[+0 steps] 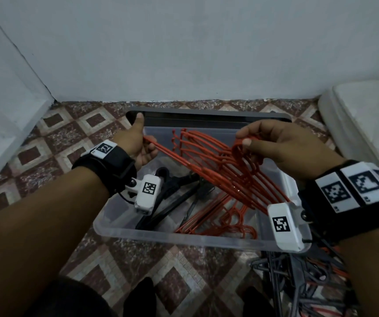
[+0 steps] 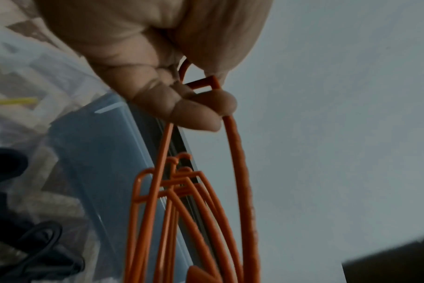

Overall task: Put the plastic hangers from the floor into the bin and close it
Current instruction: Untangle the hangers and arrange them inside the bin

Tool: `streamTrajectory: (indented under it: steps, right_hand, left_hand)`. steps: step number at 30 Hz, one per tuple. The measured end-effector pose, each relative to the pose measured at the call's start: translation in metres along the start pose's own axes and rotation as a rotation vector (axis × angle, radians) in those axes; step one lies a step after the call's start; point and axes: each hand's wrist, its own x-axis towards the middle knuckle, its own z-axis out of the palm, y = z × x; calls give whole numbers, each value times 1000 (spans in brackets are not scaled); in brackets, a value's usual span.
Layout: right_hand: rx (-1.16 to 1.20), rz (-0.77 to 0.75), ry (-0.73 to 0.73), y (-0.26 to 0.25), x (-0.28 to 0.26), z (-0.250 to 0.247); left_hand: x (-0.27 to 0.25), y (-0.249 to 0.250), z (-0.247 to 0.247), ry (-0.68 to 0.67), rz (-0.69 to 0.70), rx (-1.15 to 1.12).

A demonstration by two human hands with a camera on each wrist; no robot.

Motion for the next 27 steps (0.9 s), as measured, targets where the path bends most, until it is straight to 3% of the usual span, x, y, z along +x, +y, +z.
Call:
streamTrajectory:
  steps: [5,9,14,17,19,21,23,25,27]
  right_hand:
    - [9,-14,-95,-13,-5,14]
    - [-44,12,-168,-15,-6,16]
    - [-156,-4,-102,-12,-5,17]
    - [-176,-6,-53,-11,-6,15]
    - [-224,-13,-21,-12,-6,14]
    - [-259,-12,-12,-14,-7,14]
    - [-287,-19,-18,-16,-7,15]
    - [-279,-24,-38,-17,-7,18]
    - [-236,-34,-65,-20,-8,19]
  left_hand:
    - [7,-4,-9,-27,-148,-110]
    - [10,-9,-9,-36,-185,-154]
    - [13,-15,-2,-84,-210,-205]
    - [12,-17,0,-162,-227,-47]
    - [10,-15,3,-137,-57,434]
    - [8,-16,5,-105,390,1009]
    - [-7,-21,13,-308,811,1229]
    - [-21,-33,23,-544,992,1359]
    - [-32,-48,33,-591,1077,1570]
